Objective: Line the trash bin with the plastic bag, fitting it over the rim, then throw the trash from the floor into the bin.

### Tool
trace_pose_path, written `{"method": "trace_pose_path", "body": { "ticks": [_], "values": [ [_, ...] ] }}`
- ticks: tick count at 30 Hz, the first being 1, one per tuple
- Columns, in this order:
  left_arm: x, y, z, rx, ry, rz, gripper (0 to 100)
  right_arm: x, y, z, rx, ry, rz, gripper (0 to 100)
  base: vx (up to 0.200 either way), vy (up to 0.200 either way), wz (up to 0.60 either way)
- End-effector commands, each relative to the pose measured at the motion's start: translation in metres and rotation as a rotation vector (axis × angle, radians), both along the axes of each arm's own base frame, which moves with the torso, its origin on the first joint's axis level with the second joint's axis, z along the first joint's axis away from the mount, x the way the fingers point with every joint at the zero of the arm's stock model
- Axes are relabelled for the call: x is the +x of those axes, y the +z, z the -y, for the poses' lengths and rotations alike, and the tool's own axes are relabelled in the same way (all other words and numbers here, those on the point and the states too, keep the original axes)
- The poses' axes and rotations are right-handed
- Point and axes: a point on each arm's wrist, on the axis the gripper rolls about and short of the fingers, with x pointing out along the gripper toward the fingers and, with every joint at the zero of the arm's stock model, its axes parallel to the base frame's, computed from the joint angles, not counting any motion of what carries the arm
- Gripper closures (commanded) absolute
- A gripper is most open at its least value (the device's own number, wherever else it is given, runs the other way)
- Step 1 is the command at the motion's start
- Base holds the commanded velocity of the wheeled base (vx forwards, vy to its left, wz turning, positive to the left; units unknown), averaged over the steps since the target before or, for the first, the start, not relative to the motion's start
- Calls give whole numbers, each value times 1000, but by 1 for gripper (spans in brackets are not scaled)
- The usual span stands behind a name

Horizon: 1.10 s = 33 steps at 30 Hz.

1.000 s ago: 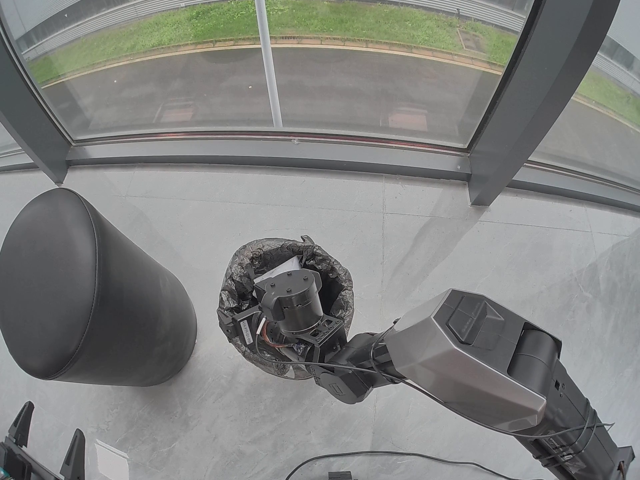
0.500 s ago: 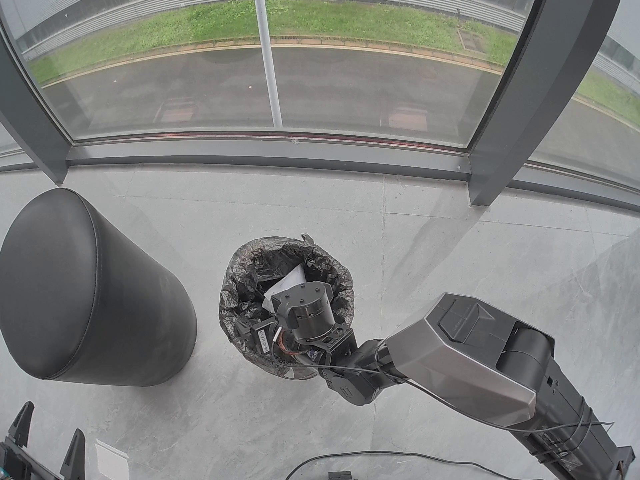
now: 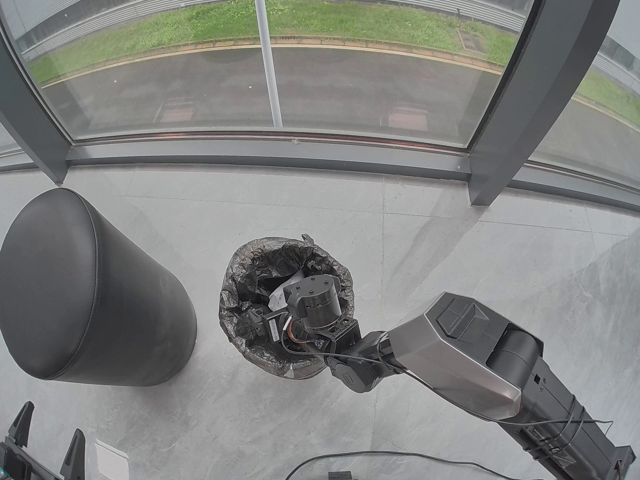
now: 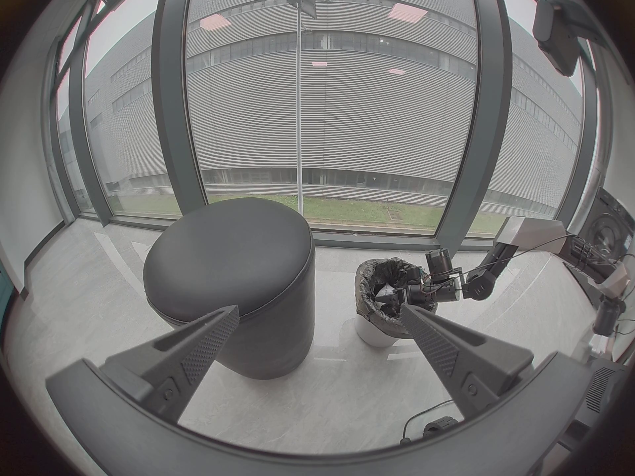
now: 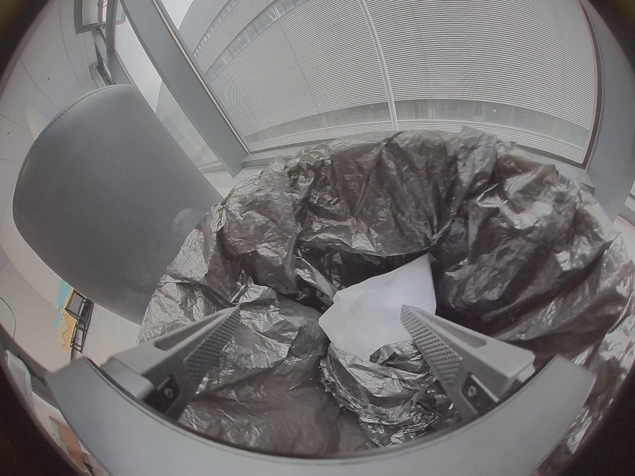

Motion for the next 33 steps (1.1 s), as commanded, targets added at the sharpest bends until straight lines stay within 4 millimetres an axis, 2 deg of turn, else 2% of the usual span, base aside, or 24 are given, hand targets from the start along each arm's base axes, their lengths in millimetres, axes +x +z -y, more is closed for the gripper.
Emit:
{"method": "trace_pose_path", "body": {
  "ticks": [1,13,18,19,20,22,24,28,30,33],
  "values": [
    [0,-5,0,0,0,-3,0,2,-9,-2,-6,0,-5,0,0,0,0],
    [0,-5,0,0,0,-3,0,7,-4,-3,0,-11,9,0,0,0,0],
    [0,-5,0,0,0,-3,0,4,15,-4,15,-16,31,0,0,0,0],
    [0,-5,0,0,0,-3,0,0,26,-3,19,-29,42,0,0,0,0],
    [0,-5,0,0,0,-3,0,0,26,-3,19,-29,42,0,0,0,0],
    [0,-5,0,0,0,-2,0,-14,46,-5,26,-30,54,0,0,0,0],
    [0,-5,0,0,0,-3,0,-20,55,-4,29,-25,55,0,0,0,0],
    [0,-5,0,0,0,-2,0,-45,89,5,26,-34,63,0,0,0,0],
    [0,-5,0,0,0,-2,0,-49,101,10,31,-34,72,0,0,0,0],
    [0,-5,0,0,0,-2,0,-65,149,27,67,-47,113,0,0,0,0]
  ]
}}
